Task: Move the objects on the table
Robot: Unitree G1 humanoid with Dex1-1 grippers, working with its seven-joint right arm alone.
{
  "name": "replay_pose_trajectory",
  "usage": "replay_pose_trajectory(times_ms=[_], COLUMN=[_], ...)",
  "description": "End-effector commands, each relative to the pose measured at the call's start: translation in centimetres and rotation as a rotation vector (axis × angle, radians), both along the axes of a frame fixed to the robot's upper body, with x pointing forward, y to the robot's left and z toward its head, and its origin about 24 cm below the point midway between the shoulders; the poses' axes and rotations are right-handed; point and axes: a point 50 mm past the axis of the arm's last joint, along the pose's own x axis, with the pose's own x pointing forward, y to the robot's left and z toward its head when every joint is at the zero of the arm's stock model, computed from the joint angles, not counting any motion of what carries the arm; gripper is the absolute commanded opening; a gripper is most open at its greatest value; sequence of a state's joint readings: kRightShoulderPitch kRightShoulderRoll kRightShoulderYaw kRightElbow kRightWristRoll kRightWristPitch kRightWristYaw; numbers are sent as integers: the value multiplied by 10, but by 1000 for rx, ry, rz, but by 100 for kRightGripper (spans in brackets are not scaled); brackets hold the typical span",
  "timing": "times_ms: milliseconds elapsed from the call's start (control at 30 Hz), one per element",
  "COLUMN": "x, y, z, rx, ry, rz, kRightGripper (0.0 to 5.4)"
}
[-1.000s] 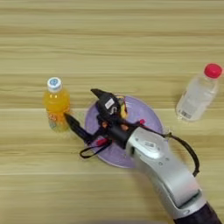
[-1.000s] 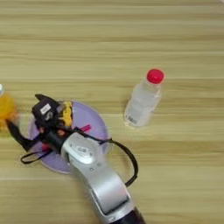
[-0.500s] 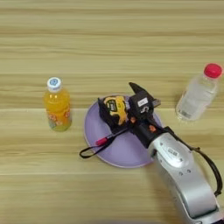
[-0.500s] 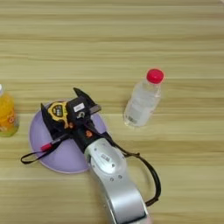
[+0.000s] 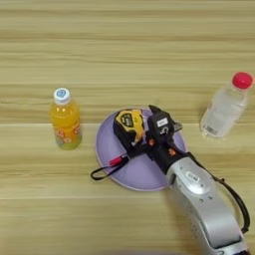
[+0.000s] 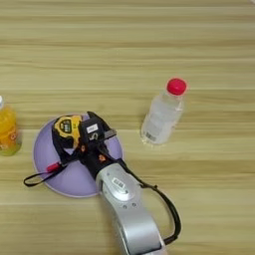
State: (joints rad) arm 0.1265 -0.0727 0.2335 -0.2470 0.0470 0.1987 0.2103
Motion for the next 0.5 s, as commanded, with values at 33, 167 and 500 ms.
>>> replay_pose_trajectory(times_ms=[33, 167, 500], x=[9, 10, 13], y=[2, 3, 2], z=[16, 13, 8], rx=[34, 35, 31], ry=[-71, -55, -34], rz=[8, 16, 31], kRightGripper=[536, 536, 536])
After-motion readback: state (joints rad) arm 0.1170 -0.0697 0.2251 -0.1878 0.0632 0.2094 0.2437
